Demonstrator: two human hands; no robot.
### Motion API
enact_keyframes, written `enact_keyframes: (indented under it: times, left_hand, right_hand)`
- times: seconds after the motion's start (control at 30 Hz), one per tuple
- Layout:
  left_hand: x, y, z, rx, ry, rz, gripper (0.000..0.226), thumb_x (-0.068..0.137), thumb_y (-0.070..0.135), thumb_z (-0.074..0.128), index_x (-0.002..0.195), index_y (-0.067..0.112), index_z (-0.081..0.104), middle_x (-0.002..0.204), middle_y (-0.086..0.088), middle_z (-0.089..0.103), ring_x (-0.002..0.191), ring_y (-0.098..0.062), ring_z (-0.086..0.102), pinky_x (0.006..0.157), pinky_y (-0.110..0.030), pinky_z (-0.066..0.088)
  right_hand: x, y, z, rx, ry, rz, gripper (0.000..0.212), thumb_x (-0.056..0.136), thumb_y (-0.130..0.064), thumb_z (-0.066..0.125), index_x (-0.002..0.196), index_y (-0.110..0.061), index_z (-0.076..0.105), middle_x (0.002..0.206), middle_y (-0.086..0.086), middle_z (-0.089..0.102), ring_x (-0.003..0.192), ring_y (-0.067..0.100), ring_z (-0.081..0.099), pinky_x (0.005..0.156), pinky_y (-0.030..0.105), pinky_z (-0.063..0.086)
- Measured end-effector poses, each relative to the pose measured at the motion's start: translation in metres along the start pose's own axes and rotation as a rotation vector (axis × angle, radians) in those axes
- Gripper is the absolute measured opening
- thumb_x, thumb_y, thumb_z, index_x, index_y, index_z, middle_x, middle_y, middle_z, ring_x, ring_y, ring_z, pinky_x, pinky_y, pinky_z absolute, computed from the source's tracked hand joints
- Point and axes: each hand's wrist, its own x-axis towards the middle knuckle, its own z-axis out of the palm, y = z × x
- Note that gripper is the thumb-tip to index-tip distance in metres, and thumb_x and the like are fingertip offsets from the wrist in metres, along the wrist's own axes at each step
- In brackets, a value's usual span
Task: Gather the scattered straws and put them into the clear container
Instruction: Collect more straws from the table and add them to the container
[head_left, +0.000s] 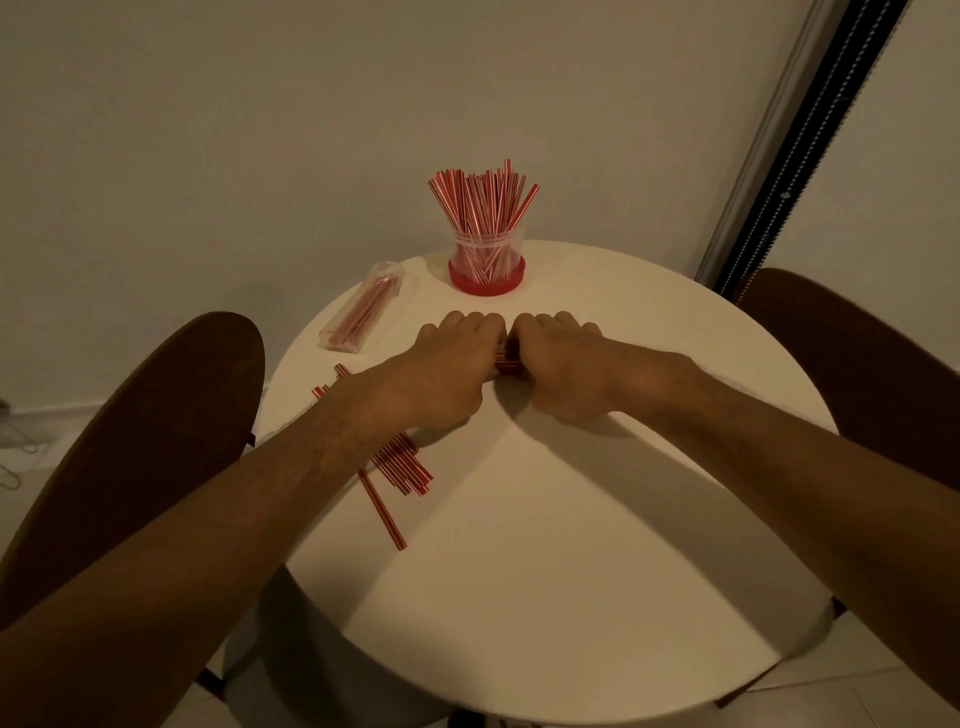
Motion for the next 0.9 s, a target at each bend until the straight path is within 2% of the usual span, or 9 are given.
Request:
enact_keyframes:
  times: [0.27, 0.43, 0.57, 0.67, 0.83, 0.9]
  left_hand:
    - [-0.004, 0.001, 0.005, 0.052, -0.003, -0.013, 0.024, 0.092, 0.005, 0.052, 0.09, 0.02, 0.033, 0.091, 0.002, 0.035, 0.084, -0.016, 0.033, 0.071, -0.032, 0.026]
    - [-0.006, 0.002, 0.003, 0.051, 0.014, -0.029, 0.026, 0.091, 0.003, 0.053, 0.091, 0.02, 0.033, 0.091, 0.002, 0.038, 0.083, -0.017, 0.034, 0.07, -0.032, 0.026]
    - [-0.008, -0.001, -0.001, 0.048, -0.014, -0.028, 0.011, 0.097, 0.014, 0.05, 0.096, 0.019, 0.039, 0.095, 0.0, 0.042, 0.086, -0.017, 0.036, 0.073, -0.033, 0.029]
    - [-0.008, -0.004, -0.006, 0.043, -0.035, -0.017, 0.012, 0.099, 0.022, 0.05, 0.093, 0.022, 0.039, 0.092, 0.002, 0.043, 0.085, -0.016, 0.037, 0.073, -0.032, 0.029]
    - [-0.001, -0.004, -0.015, -0.031, -0.031, -0.036, 0.016, 0.095, 0.012, 0.055, 0.092, 0.021, 0.042, 0.077, 0.006, 0.045, 0.067, -0.009, 0.041, 0.057, -0.027, 0.03]
    - [0.004, -0.005, -0.021, -0.084, -0.034, -0.055, 0.021, 0.094, 0.005, 0.054, 0.091, 0.022, 0.041, 0.075, 0.008, 0.046, 0.065, -0.008, 0.044, 0.055, -0.024, 0.031]
  right_hand:
    - [-0.005, 0.002, 0.021, -0.094, 0.217, -0.098, 0.016, 0.089, -0.02, 0.046, 0.093, -0.014, 0.031, 0.098, 0.008, 0.042, 0.087, 0.024, 0.037, 0.073, 0.036, 0.03]
    - [-0.009, 0.002, 0.027, -0.115, 0.294, -0.139, 0.014, 0.091, -0.017, 0.043, 0.103, -0.01, 0.041, 0.098, 0.009, 0.046, 0.084, 0.023, 0.037, 0.071, 0.035, 0.029]
    - [-0.011, 0.002, 0.029, -0.156, 0.336, -0.127, 0.014, 0.091, -0.012, 0.038, 0.103, -0.007, 0.045, 0.102, 0.012, 0.048, 0.084, 0.021, 0.034, 0.069, 0.033, 0.025]
    - [-0.013, 0.004, 0.025, -0.133, 0.32, -0.122, 0.017, 0.089, -0.006, 0.041, 0.105, -0.007, 0.046, 0.103, 0.011, 0.048, 0.084, 0.02, 0.034, 0.069, 0.031, 0.026]
    - [-0.013, 0.011, 0.011, -0.108, 0.298, -0.161, 0.027, 0.084, -0.002, 0.045, 0.109, -0.009, 0.045, 0.095, 0.008, 0.052, 0.083, 0.024, 0.043, 0.074, 0.037, 0.035]
    - [-0.01, 0.015, 0.004, -0.125, 0.295, -0.194, 0.023, 0.085, -0.001, 0.044, 0.107, -0.01, 0.046, 0.093, 0.006, 0.05, 0.082, 0.025, 0.044, 0.073, 0.039, 0.035]
